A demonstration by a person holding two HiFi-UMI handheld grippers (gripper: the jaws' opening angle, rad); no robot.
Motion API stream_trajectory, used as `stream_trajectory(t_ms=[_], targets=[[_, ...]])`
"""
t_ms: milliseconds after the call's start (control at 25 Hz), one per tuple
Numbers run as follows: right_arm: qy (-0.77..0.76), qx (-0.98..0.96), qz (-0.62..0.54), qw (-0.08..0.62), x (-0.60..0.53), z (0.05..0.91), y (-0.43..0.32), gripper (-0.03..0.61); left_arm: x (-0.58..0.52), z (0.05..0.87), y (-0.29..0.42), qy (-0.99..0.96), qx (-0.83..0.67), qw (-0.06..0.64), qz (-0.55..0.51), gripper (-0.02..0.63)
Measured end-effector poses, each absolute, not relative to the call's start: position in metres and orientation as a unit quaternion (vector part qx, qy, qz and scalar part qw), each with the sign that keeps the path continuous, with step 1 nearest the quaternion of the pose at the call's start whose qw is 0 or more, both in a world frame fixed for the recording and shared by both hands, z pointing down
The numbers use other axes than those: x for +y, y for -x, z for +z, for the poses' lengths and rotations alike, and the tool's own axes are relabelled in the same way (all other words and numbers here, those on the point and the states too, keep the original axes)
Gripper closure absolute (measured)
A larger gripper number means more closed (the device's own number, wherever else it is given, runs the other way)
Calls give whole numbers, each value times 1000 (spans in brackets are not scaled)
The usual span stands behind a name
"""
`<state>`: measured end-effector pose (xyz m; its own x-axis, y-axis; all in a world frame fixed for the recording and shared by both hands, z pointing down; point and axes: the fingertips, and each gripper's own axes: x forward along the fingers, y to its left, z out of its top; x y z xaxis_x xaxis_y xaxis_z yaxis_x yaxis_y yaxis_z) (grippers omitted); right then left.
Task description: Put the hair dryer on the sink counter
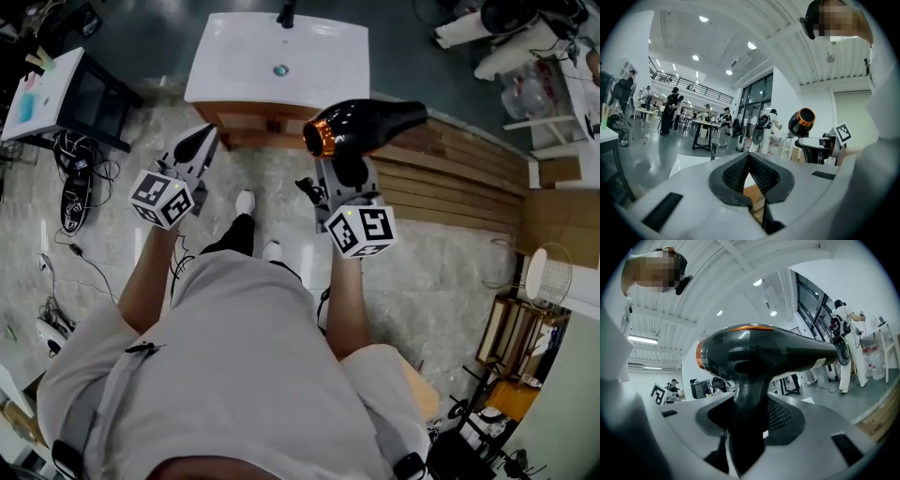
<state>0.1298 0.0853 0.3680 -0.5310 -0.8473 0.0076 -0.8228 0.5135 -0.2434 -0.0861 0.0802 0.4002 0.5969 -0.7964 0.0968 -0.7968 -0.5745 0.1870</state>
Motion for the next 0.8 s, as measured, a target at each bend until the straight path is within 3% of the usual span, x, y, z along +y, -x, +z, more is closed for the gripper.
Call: stream_trajectory(t_ms=[800], targets=[[603, 789, -108, 53, -21, 376, -165, 394, -77, 401, 94, -928, -356, 106, -7, 615]])
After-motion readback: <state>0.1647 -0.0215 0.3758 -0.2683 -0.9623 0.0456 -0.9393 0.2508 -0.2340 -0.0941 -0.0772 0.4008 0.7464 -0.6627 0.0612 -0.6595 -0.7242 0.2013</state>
